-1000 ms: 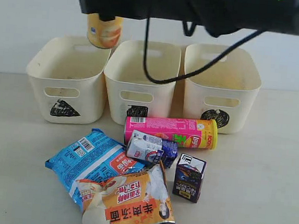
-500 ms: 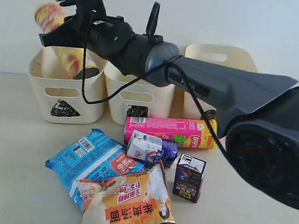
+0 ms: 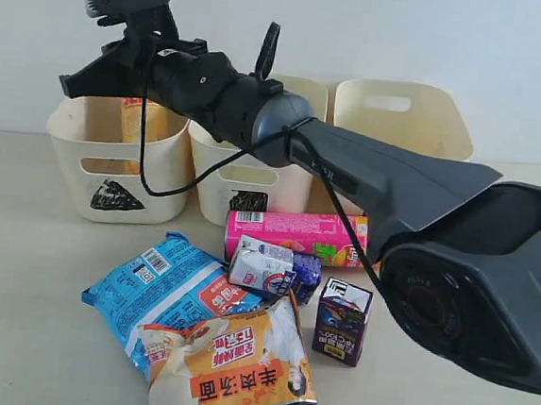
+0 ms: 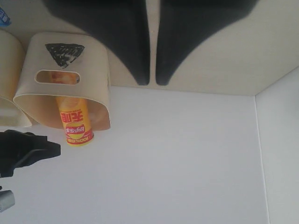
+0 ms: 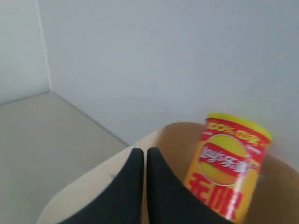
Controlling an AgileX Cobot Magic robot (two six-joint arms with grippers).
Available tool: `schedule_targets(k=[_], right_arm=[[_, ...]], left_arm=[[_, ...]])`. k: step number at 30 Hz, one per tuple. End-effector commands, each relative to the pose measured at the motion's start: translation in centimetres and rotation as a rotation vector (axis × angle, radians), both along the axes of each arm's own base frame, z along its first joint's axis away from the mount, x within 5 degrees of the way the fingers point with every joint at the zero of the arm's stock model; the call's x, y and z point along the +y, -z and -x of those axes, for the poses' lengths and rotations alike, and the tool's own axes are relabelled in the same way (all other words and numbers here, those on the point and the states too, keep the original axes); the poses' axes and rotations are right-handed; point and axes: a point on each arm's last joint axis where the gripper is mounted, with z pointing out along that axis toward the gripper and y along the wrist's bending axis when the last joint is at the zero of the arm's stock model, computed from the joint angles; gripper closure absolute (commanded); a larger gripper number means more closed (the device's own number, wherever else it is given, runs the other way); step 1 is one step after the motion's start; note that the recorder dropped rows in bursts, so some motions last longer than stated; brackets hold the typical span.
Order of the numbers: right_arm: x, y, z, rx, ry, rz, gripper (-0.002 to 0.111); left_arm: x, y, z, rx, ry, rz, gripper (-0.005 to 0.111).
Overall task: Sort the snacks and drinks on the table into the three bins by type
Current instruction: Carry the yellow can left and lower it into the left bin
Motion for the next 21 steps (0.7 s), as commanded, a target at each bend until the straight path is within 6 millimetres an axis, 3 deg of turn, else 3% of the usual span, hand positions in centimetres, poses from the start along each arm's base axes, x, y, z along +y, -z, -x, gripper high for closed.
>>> schedule_targets(k=[1, 6, 9, 13, 17, 21], right_arm=[[-1.4, -1.9, 0.1, 0.032, -0.122, 0.089, 0.108], [-3.8, -3.7, 0.6, 0.167, -0.164, 0.256, 0.108], [-5.3, -4.8, 1.9, 0.230, -0.154, 0.476, 0.108], [-6.7, -5.6, 4.0, 0.373, -0.202, 0.633, 0.108], [-7.5, -5.8, 5.7, 0.507, -0.245, 0.724, 0.108], [-7.4, -6.3, 6.3, 0.583, -0.188, 0.671, 0.108]], left_arm=[[0.0, -0.1, 0.0, -0.009, -0.004, 0.012, 0.102], [0.0, -0.1, 0.0, -0.009, -0.004, 0.012, 0.102], [0.0, -0.1, 0.0, -0.009, -0.004, 0.012, 0.102], [0.0, -0.1, 0.0, -0.009, -0.004, 0.012, 0.102], [0.0, -0.1, 0.0, -0.009, -0.004, 0.012, 0.102], [0.0, -0.1, 0.0, -0.009, -0.004, 0.012, 0.102]])
